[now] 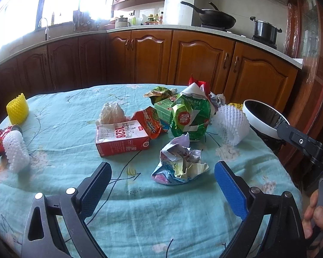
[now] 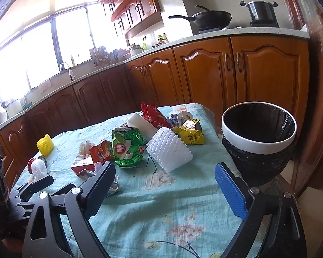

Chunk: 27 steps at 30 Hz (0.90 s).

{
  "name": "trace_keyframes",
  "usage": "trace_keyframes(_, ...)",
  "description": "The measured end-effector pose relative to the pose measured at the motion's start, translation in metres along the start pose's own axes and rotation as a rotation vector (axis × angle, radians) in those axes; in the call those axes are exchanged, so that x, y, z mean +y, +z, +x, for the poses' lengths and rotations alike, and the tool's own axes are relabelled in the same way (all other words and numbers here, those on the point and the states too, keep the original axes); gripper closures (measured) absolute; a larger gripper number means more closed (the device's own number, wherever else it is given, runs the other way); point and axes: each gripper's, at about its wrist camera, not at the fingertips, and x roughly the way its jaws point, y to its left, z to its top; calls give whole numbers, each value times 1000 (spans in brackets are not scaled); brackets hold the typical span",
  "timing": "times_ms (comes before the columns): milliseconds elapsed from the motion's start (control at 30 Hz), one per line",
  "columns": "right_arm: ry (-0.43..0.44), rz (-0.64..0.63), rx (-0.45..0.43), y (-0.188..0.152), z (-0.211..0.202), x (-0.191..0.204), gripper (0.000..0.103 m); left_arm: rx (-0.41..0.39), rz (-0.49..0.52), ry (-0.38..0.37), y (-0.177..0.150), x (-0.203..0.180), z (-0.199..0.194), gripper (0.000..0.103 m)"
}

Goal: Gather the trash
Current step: 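Grasp the crumpled foil wrapper with the left tool while the right tool grasps the white foam net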

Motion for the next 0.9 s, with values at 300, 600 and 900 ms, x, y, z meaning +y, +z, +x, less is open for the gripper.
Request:
trace_keyframes(300,28,36,122,17,54,-15,22,89,1,-14,13,0,42,17)
trace_keyframes(600,64,76,263,18,110,-23,57,140,31,-59,21,-3,77,45)
trace_keyframes(900,91,82,228,19,92,-30,93,125,60,-135,29,-13,73,80)
